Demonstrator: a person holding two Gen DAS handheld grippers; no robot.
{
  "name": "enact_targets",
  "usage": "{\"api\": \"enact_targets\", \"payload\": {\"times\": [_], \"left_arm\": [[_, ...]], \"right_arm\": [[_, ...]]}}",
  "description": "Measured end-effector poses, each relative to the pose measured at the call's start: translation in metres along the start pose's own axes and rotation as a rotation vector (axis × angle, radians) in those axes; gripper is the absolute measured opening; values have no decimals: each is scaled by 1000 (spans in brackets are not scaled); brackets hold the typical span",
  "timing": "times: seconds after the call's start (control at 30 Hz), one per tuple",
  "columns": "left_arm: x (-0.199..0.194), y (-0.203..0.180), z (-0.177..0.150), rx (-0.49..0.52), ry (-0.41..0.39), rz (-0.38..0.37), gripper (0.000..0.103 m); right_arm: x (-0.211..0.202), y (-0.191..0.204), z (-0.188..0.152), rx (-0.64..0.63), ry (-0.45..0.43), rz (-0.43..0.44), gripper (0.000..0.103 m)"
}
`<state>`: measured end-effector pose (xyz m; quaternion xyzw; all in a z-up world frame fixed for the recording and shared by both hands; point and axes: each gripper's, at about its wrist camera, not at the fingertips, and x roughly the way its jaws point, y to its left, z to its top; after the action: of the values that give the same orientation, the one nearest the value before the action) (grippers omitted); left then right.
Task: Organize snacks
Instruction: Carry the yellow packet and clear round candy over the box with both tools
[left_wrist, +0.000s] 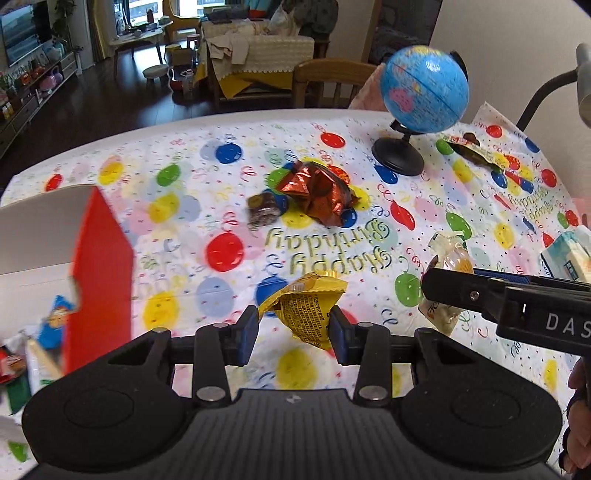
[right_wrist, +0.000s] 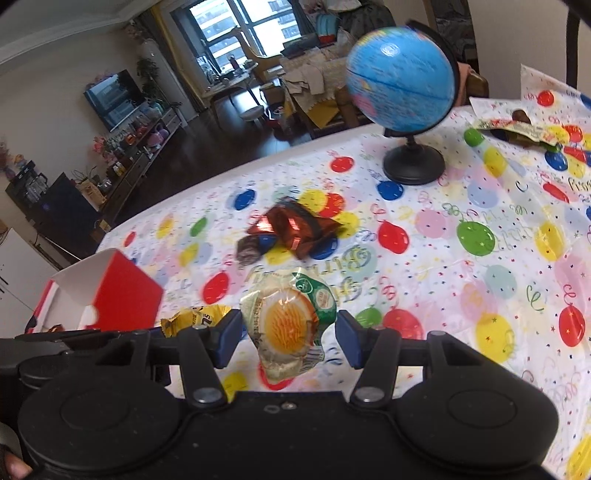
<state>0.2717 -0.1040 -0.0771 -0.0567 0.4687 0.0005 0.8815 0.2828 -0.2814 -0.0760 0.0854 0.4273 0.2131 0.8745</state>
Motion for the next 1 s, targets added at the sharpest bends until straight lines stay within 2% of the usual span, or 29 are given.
{"api": "enact_targets", "payload": {"times": [0.6,1.0], "left_arm": [[-98,113,-26,-54,-89,55,40],[-134,196,-33,-101,-139,114,40]], "right_arm": [[-12,140,-19,-129,-37,77,54],[6,223,-28,-207,-32,114,54]]}}
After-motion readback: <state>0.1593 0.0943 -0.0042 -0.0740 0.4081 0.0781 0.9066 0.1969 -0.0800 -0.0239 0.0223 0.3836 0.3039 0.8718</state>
